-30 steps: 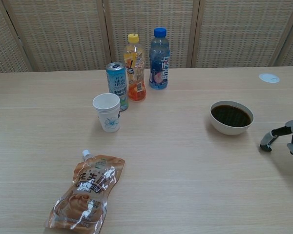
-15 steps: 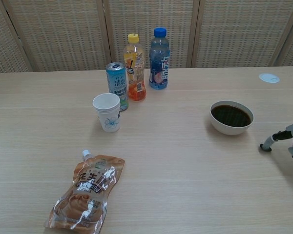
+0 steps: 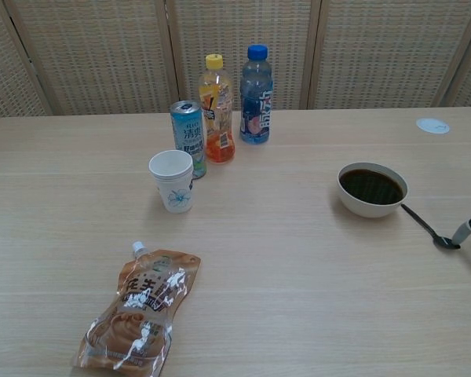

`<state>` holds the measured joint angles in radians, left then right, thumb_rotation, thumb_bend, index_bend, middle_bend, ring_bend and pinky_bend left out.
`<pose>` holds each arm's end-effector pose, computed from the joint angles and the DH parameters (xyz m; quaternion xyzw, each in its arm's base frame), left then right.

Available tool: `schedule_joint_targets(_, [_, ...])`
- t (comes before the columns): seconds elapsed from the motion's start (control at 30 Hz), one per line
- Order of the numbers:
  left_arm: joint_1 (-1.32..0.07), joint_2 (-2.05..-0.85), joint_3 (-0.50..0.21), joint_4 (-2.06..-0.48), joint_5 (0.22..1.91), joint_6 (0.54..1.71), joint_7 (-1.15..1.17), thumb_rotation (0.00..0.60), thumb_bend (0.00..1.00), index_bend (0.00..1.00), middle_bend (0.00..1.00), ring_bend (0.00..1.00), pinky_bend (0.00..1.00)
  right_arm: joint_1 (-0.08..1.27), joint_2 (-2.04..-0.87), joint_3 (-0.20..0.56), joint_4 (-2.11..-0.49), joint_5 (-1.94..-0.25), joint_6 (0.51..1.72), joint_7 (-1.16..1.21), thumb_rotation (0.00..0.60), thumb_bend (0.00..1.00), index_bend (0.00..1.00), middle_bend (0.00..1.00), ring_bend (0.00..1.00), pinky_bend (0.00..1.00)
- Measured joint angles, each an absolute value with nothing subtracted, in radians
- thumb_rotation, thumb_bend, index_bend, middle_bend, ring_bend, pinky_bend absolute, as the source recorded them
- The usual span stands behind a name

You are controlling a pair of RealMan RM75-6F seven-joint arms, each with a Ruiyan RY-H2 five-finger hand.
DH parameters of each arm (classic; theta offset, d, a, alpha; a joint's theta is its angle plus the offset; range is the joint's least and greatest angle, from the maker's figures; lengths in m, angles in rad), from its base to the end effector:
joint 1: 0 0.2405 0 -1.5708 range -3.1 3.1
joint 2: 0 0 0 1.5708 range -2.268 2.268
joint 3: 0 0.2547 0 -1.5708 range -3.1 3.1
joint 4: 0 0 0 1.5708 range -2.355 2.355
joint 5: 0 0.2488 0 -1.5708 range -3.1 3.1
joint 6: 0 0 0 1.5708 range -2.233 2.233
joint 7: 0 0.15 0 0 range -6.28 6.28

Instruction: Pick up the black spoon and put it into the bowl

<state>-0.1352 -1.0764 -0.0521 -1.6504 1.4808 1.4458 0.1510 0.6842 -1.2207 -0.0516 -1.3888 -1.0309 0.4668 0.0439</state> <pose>-0.3155 0.2064 0.1290 -0.6335 -0.3392 -0.3451 0.6038 -0.3352 -0.3234 0.0133 0.7122 -0.5725 0.1083 0.3916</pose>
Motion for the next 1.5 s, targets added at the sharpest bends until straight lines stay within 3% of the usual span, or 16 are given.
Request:
schedule_joint_targets(0.37, [-0.142,-1.085,-0.052,-1.648,1.48,1.437,0.15,0.6,0.33,0.04,0.0,0.01,0.0,0.68,-1.174,-0.054,-1.447,-1.0,0.513,0.005,0.6,0.99,0.17,0.95,0.97,0.96])
schedule_joint_targets(1.5, [-0.138,-1.086,-0.043,-1.634,1.474,1.428,0.127,0.6,0.33,0.04,0.0,0.01,0.0,0.687,-1.236,-0.09,-1.407,-0.911,0.515,-0.058,0.6,0.99,0.17,0.95,0.97,0.96])
